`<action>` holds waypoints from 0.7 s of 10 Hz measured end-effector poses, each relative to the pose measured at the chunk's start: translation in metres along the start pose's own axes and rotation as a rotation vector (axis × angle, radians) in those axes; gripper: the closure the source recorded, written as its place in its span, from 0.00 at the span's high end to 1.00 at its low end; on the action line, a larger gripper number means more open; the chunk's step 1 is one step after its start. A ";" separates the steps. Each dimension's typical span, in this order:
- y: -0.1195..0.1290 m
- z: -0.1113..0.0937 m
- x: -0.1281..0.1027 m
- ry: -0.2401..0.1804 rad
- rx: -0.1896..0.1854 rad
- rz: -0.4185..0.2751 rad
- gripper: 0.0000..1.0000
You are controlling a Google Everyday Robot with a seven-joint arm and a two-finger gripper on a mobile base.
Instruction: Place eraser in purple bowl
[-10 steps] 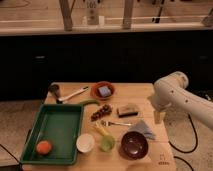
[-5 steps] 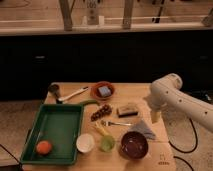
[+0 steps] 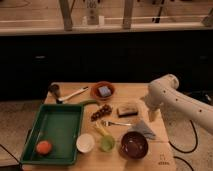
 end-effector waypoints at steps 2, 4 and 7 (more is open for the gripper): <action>-0.005 0.008 -0.006 -0.019 0.001 -0.024 0.80; -0.007 0.012 -0.012 -0.036 0.003 -0.036 0.80; -0.012 0.019 -0.021 -0.062 0.002 -0.059 0.80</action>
